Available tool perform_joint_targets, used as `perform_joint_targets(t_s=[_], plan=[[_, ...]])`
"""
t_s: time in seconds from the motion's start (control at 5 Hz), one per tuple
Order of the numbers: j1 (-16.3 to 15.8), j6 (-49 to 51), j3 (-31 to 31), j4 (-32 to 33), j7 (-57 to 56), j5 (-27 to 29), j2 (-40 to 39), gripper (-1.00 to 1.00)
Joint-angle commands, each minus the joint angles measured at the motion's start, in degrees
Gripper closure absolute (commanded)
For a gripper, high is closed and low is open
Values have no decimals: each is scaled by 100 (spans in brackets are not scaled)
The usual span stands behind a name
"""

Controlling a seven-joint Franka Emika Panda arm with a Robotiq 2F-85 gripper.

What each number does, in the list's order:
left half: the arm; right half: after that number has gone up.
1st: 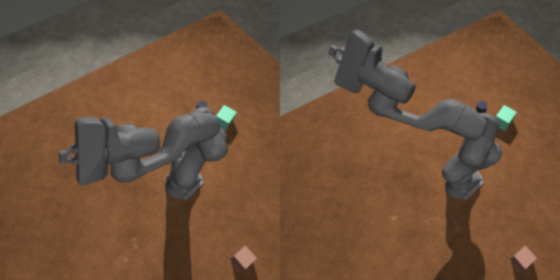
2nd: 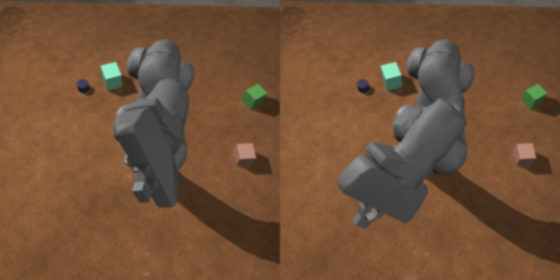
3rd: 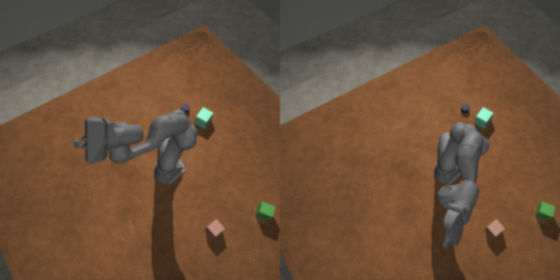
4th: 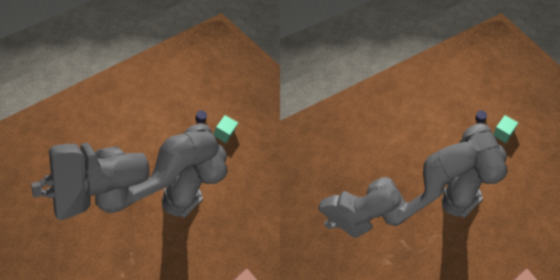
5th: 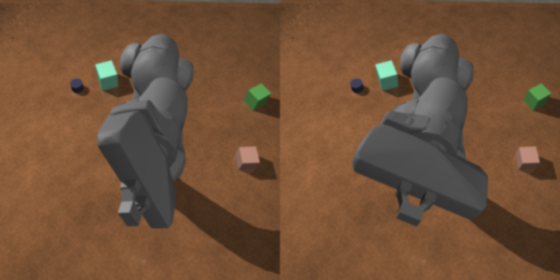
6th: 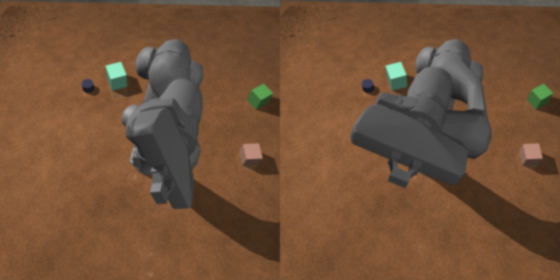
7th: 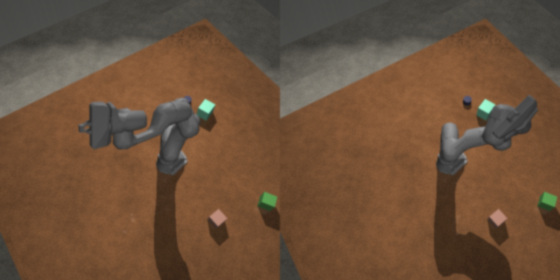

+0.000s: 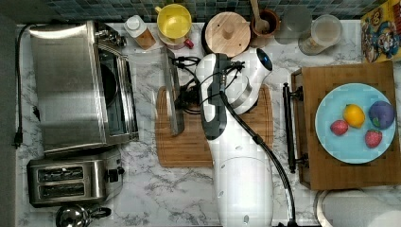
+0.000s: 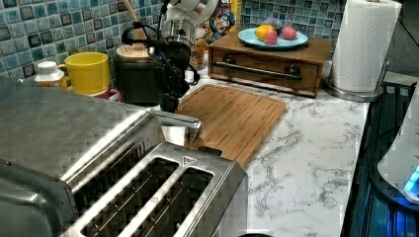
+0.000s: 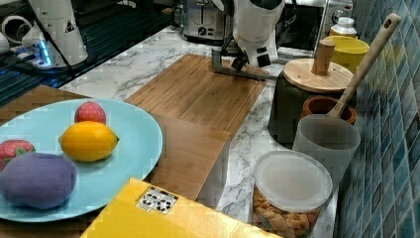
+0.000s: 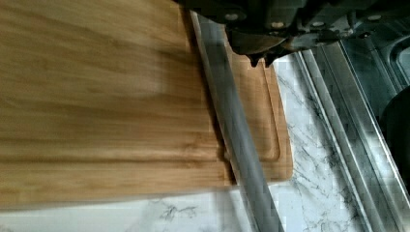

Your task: Close the oven.

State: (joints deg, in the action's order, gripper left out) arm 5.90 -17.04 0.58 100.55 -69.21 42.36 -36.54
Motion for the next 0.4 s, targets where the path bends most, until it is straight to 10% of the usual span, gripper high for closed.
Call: perform_joint_targets(t_s=[0.2,0.4], plan=[[-219,440,469,-1120,171,266,-232,100],[-294,856,722,-1255,281,375,51,100]])
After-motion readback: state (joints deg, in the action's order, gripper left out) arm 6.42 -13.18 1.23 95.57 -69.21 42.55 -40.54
